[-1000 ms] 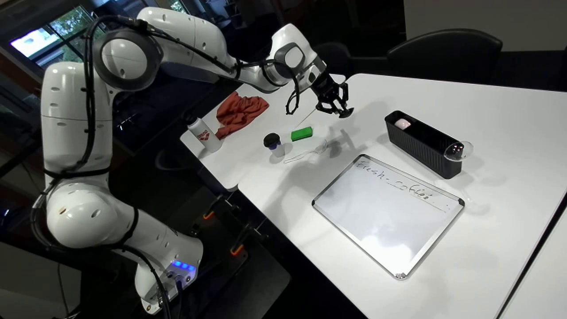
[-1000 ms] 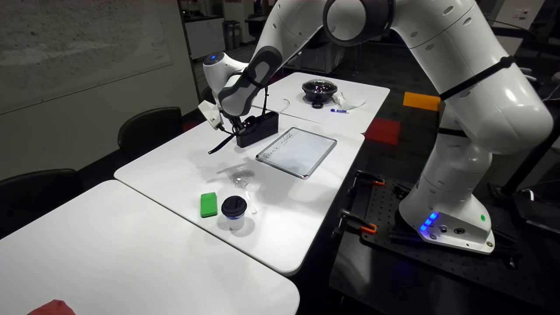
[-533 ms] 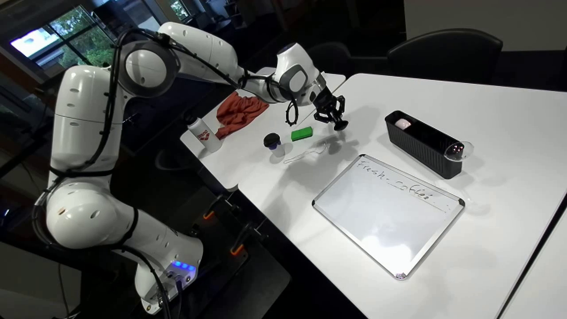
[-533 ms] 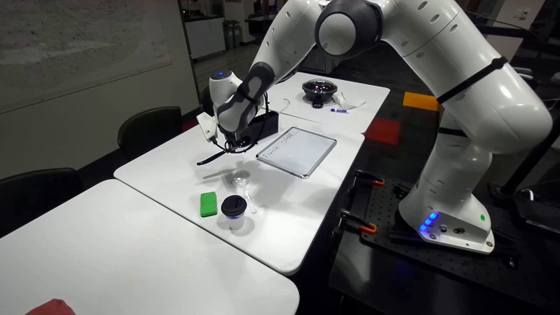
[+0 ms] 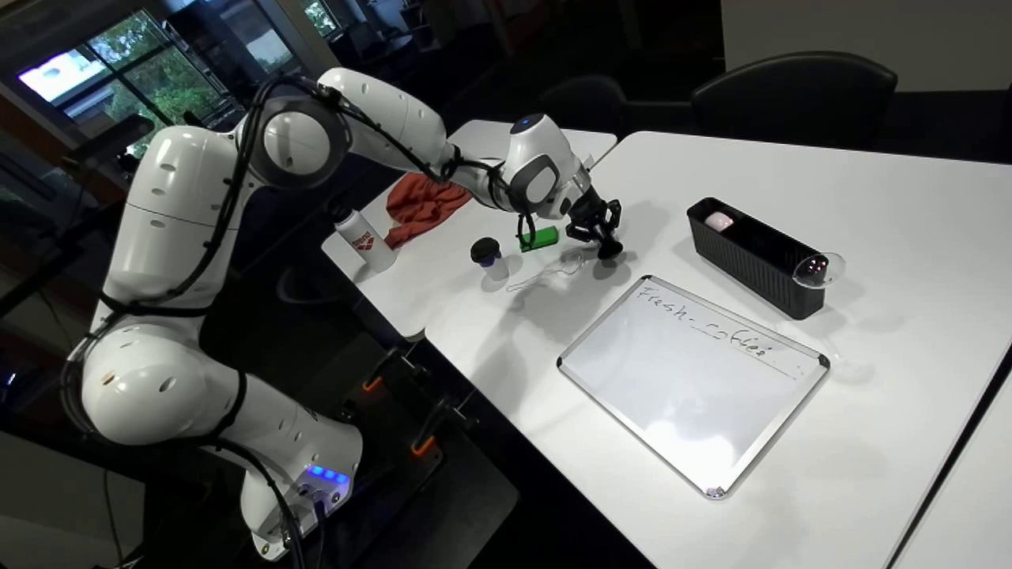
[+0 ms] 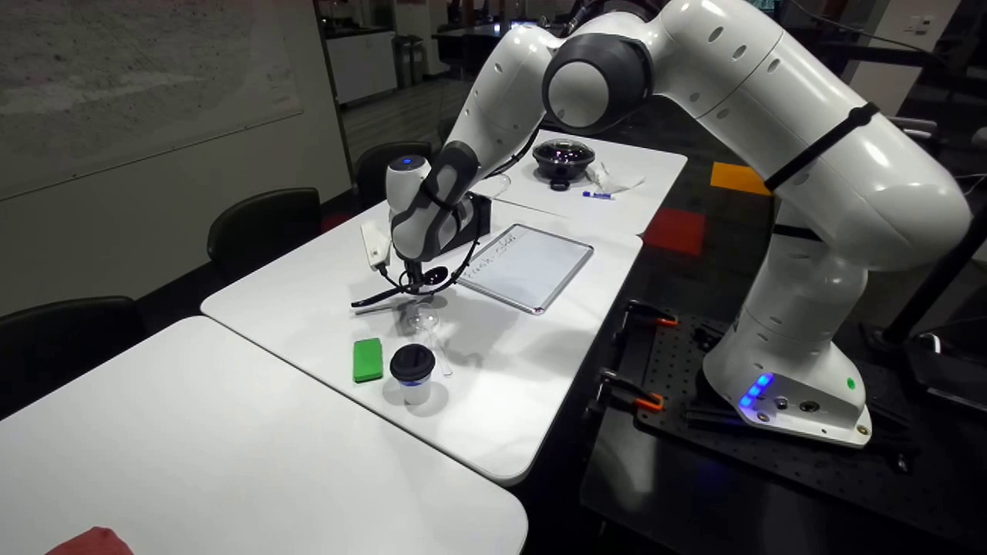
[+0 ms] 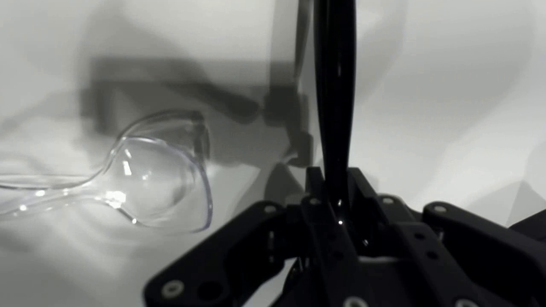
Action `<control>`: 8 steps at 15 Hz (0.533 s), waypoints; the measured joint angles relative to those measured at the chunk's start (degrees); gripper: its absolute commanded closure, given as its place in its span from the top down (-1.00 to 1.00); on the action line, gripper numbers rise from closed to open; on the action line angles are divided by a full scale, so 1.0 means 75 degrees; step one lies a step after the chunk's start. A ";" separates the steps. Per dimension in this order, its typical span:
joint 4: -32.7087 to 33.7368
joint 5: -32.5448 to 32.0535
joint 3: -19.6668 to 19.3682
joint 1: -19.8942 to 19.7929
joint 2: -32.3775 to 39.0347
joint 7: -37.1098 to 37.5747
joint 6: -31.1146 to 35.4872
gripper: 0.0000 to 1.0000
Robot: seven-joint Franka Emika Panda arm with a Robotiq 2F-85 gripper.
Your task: Put the black spoon on the table
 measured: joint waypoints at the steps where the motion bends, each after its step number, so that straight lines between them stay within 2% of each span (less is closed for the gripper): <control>1: 0.0001 0.0047 -0.0001 -0.0004 0.0053 0.0000 0.0100 -0.14; 2: 0.0001 0.0081 -0.0001 -0.0009 0.0087 -0.0008 0.0173 -0.11; 8: 0.0024 0.0192 0.0006 -0.0012 0.0071 -0.0401 0.0349 0.77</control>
